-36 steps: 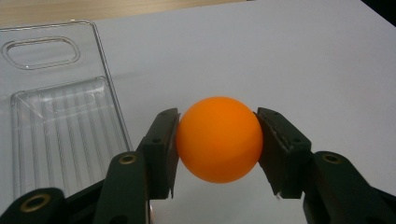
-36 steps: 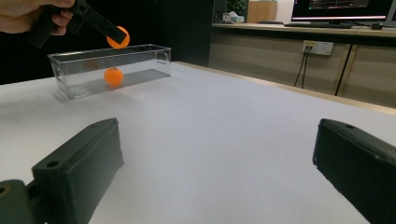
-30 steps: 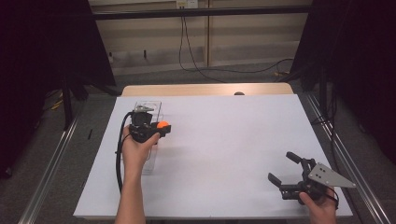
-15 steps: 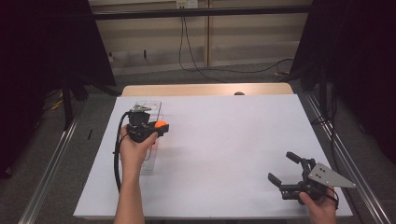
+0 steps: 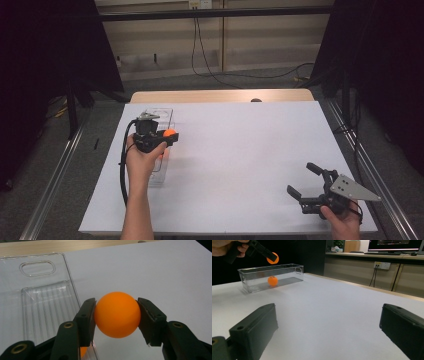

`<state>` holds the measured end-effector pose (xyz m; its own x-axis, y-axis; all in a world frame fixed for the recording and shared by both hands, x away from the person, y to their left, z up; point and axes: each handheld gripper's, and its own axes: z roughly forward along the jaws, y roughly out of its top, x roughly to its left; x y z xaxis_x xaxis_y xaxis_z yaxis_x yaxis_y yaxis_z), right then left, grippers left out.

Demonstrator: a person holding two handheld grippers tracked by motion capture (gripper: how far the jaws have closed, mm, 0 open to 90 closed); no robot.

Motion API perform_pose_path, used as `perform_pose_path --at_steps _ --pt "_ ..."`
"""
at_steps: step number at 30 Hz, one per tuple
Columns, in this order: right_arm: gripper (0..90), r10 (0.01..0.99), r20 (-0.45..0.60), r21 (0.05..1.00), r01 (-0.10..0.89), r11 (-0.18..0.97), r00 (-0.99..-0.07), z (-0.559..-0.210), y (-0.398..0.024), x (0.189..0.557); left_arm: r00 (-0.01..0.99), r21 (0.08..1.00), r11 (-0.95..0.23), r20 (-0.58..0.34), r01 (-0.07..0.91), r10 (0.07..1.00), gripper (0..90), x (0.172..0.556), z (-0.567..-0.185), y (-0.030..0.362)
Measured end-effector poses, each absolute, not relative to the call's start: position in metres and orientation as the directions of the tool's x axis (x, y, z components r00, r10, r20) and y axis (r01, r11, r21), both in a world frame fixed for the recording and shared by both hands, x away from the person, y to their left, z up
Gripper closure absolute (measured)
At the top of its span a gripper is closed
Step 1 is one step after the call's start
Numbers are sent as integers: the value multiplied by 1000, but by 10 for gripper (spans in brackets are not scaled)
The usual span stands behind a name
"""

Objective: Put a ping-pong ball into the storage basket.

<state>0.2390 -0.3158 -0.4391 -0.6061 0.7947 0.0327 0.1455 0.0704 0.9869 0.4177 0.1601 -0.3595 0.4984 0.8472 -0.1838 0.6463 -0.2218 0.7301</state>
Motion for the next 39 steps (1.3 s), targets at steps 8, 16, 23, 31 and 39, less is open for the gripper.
perform_pose_path --at_steps 8,16,23,31,39 --pt "10 795 31 987 143 71 -606 -439 -316 239 492 733 -217 -180 645 852 509 417 -359 163" --pt "10 794 31 987 144 72 -607 -439 -316 239 482 736 -204 -185 646 856 509 417 -358 167" --pt "9 794 31 987 144 72 -607 -439 -316 239 481 736 -206 -181 645 858 510 416 -358 169" --pt "9 794 32 987 145 71 -607 -439 -316 239 475 741 -202 -176 641 862 509 416 -357 172" --pt "10 795 31 987 144 71 -606 -439 -316 239 466 740 -200 -169 642 868 510 416 -357 176"
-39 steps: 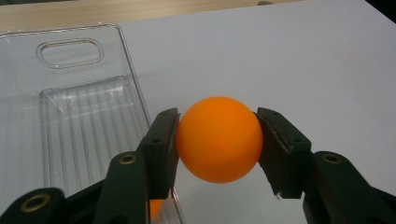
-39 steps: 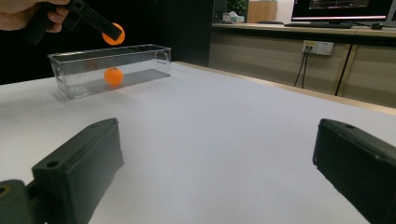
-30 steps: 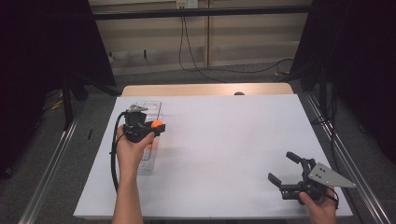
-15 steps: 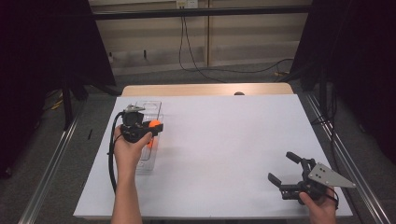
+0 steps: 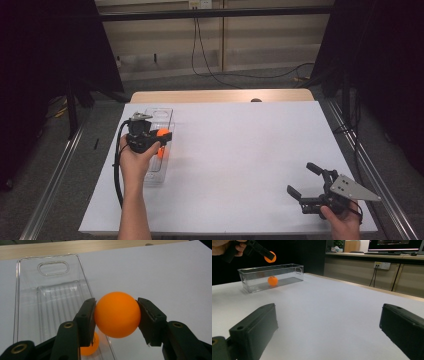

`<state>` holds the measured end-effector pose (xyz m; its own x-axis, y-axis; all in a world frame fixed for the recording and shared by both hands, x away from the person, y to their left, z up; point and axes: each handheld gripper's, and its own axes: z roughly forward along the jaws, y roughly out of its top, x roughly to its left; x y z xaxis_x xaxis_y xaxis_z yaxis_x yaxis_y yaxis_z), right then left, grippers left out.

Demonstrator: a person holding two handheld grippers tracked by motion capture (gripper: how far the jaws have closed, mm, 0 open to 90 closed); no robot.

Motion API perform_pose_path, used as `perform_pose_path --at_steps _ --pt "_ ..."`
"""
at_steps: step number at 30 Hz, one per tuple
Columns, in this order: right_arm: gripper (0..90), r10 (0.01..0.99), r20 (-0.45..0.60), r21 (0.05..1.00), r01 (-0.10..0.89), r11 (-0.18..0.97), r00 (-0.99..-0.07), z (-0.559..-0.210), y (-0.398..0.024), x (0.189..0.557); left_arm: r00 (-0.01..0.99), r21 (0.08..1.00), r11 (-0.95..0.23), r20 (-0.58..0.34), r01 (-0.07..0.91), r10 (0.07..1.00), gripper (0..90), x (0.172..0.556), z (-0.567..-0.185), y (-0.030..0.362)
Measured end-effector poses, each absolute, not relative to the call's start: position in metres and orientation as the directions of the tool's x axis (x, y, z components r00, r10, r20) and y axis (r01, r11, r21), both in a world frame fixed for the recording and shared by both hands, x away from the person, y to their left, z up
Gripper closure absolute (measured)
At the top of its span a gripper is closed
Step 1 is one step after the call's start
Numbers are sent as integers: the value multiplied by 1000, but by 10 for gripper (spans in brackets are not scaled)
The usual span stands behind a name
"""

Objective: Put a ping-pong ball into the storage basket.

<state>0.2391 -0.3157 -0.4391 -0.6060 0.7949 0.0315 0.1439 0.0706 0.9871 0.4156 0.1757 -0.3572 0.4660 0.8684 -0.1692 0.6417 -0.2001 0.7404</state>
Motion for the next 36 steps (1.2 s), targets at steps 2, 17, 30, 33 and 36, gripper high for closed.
perform_pose_path --at_steps 2,17,30,33,36 --pt "9 795 31 987 143 71 -606 -439 -316 239 461 742 -198 -165 640 872 509 415 -357 177" --pt "10 795 31 987 144 71 -606 -439 -316 239 437 744 -183 -159 642 885 509 415 -359 187" --pt "10 793 30 987 142 72 -608 -439 -316 239 416 745 -173 -152 644 897 509 415 -362 194" --pt "9 794 29 987 142 72 -607 -439 -316 239 409 744 -171 -149 646 900 509 416 -363 195" --pt "10 794 30 987 143 71 -607 -439 -316 239 405 743 -168 -149 648 902 509 416 -365 196"
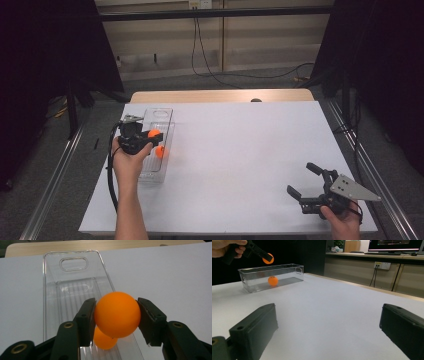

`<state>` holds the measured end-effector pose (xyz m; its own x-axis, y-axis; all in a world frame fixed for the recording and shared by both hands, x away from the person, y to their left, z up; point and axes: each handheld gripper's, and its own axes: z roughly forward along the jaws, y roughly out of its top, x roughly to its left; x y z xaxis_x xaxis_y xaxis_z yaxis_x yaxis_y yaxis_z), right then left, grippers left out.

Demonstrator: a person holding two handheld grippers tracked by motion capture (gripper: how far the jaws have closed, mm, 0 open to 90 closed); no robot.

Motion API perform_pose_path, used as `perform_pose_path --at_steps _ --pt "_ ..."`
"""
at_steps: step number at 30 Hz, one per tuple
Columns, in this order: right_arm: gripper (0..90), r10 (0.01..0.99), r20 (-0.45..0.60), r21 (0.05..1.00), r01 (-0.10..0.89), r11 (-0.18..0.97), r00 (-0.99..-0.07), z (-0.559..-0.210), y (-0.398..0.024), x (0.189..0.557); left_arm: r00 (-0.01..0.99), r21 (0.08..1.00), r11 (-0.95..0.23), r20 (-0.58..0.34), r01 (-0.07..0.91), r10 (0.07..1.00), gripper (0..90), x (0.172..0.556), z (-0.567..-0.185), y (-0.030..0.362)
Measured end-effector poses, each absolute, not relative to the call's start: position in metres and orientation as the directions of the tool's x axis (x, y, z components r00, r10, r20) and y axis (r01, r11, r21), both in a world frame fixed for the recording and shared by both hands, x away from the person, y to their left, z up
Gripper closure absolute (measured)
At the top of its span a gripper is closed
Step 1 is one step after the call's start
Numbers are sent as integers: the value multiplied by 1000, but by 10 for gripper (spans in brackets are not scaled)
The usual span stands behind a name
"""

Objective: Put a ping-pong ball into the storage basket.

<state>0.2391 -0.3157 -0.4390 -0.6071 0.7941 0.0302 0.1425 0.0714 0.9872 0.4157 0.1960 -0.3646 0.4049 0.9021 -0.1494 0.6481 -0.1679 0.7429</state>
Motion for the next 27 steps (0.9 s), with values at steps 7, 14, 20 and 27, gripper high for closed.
perform_pose_path --at_steps 7,14,20,27 --pt "10 794 30 987 142 71 -607 -439 -316 239 395 741 -167 -142 650 908 509 417 -368 198" --pt "10 794 30 987 142 72 -607 -439 -316 239 385 739 -167 -135 653 913 509 417 -371 201" --pt "10 794 29 987 141 72 -607 -439 -316 239 381 733 -174 -125 658 916 509 418 -373 202" --pt "9 794 29 987 141 72 -607 -439 -316 239 362 733 -164 -118 660 925 509 418 -377 205"
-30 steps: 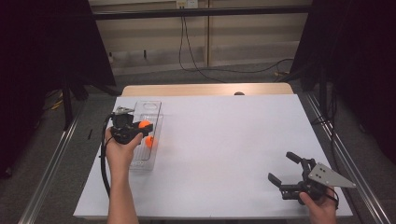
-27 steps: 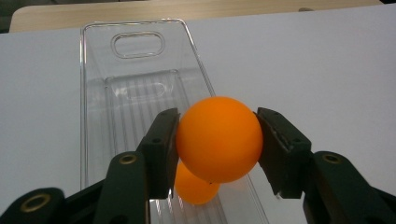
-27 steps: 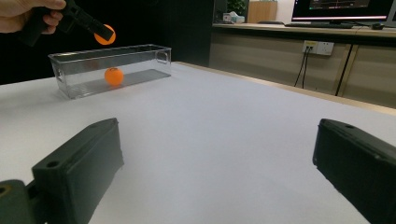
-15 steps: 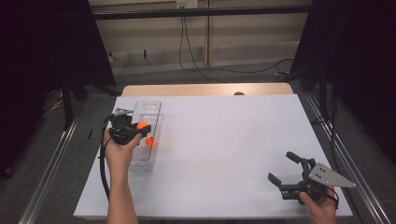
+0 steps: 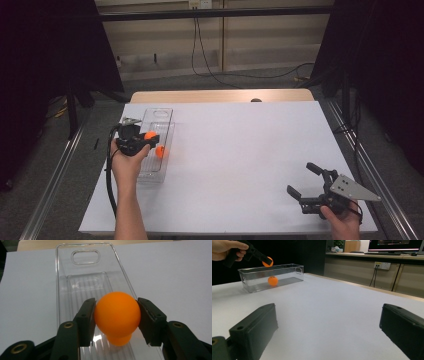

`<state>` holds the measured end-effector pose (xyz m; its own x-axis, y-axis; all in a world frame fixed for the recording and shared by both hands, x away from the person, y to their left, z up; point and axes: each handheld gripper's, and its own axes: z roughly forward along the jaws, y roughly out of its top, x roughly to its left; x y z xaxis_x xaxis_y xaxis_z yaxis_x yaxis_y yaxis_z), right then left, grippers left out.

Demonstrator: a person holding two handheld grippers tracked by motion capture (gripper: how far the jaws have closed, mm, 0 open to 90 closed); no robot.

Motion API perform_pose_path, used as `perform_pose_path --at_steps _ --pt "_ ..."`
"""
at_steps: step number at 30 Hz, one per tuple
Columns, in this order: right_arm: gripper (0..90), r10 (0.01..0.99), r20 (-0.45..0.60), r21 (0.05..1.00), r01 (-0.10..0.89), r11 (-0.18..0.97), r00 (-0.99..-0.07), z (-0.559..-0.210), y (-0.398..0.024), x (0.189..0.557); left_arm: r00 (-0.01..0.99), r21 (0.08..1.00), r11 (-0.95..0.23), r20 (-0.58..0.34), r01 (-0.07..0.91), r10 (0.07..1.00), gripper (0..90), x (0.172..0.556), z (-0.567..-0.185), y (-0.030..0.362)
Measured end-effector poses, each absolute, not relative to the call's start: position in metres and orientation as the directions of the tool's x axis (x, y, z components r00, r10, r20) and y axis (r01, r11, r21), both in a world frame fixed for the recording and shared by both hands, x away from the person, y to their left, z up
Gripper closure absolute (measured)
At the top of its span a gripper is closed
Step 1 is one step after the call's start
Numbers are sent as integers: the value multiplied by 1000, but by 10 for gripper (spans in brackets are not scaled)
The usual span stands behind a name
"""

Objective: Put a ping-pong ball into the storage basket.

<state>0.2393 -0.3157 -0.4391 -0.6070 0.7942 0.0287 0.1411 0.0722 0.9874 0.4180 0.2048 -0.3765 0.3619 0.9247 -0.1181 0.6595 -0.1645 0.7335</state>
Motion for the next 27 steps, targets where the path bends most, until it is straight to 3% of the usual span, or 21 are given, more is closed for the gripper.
perform_pose_path --at_steps 27 --pt "9 794 29 987 141 72 -607 -439 -316 239 346 713 -170 -107 681 932 509 421 -389 207"
